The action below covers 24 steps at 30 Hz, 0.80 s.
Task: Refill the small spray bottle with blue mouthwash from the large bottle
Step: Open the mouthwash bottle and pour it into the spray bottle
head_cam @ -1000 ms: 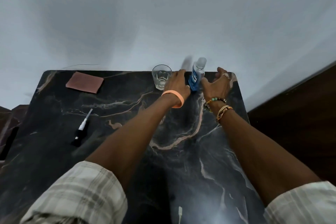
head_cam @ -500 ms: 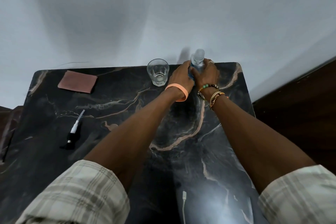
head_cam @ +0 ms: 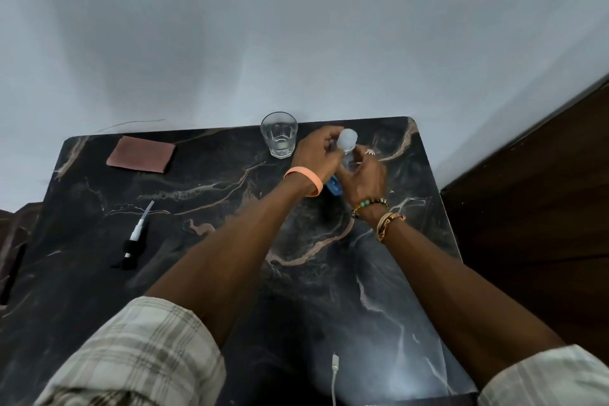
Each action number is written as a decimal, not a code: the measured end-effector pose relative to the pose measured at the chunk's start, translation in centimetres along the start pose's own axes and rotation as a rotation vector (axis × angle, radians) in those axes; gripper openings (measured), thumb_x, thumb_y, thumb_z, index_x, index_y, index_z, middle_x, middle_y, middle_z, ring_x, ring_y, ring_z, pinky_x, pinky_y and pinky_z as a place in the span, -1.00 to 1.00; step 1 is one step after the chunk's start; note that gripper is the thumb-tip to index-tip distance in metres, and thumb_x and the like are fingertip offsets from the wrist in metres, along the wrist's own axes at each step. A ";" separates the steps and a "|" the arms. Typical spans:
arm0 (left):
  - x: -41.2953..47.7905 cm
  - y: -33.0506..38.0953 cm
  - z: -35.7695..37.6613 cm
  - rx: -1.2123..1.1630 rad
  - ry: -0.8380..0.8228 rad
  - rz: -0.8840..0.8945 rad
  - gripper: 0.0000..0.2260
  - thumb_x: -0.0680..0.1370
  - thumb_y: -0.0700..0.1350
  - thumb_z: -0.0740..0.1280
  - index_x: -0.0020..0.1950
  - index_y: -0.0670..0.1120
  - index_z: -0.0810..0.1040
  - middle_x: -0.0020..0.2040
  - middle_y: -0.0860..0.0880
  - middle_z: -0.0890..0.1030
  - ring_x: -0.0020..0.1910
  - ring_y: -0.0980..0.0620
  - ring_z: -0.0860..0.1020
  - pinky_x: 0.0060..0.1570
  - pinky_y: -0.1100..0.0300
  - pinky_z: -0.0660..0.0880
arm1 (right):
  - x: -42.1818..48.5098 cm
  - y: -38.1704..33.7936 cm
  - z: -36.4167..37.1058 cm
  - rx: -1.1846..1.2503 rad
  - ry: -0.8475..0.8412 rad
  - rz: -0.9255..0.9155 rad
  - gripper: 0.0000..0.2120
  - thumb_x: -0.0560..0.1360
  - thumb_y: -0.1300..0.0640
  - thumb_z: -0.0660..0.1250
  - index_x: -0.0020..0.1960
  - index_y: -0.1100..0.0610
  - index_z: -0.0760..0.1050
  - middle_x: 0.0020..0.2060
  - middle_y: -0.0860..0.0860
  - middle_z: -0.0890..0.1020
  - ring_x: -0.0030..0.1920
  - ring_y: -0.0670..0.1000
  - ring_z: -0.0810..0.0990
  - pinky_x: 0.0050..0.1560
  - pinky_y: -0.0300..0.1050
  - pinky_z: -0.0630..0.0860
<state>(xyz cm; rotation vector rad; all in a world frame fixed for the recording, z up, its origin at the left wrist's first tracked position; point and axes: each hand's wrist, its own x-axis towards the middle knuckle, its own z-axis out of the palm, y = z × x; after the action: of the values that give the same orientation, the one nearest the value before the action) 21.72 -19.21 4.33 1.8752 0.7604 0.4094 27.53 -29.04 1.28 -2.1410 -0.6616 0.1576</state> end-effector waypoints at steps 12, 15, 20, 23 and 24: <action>-7.9 -1.4 -2.4 0.046 -0.054 0.011 -0.64 0.32 -0.09 0.58 0.09 -0.01 0.64 0.02 0.04 0.67 -0.03 0.08 0.63 0.01 0.06 0.61 | -9.0 -0.7 -1.1 -0.025 -0.150 0.014 -0.55 0.39 0.00 0.48 0.21 0.12 0.51 -0.06 0.02 0.67 -0.09 0.01 0.64 -0.11 -0.07 0.61; -9.4 -1.7 -2.8 0.047 -0.047 0.004 -0.61 0.31 -0.08 0.59 0.11 -0.02 0.64 0.05 0.03 0.67 -0.01 0.07 0.63 0.02 0.07 0.61 | -10.4 -0.8 -0.9 -0.006 -0.166 0.001 -0.54 0.38 -0.01 0.48 0.22 0.12 0.52 -0.02 0.02 0.66 -0.08 -0.02 0.62 -0.15 -0.20 0.55; -11.2 -1.8 -3.0 0.001 -0.072 -0.038 -0.58 0.30 -0.18 0.59 0.13 -0.03 0.64 0.06 0.03 0.67 0.02 0.07 0.63 0.04 0.05 0.61 | -11.3 -0.8 -0.8 -0.048 -0.227 0.001 -0.68 0.35 -0.02 0.50 0.04 0.07 0.55 -0.14 -0.01 0.64 -0.16 0.01 0.62 -0.21 -0.14 0.56; -11.9 -1.9 -3.1 0.017 -0.062 -0.026 -0.59 0.31 -0.21 0.58 0.14 -0.06 0.64 0.08 0.01 0.67 0.02 0.08 0.63 0.03 0.07 0.61 | -11.2 -1.0 -0.9 -0.050 -0.271 -0.012 -0.72 0.32 -0.01 0.52 -0.03 0.01 0.53 -0.21 -0.09 0.60 -0.21 -0.05 0.59 -0.27 -0.20 0.51; -12.1 -1.8 -3.2 0.017 -0.052 -0.028 -0.60 0.33 -0.22 0.57 0.15 -0.08 0.64 0.08 -0.01 0.67 0.02 0.07 0.63 0.04 0.07 0.61 | -11.1 -1.1 -0.9 -0.038 -0.280 -0.017 -0.72 0.33 0.00 0.51 -0.02 0.00 0.53 -0.22 -0.11 0.60 -0.22 -0.08 0.58 -0.28 -0.22 0.50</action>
<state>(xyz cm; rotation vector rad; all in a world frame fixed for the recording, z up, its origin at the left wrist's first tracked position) 10.33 -24.58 4.72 1.8815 0.7566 0.3365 17.92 -34.84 1.36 -2.1690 -0.8483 0.4448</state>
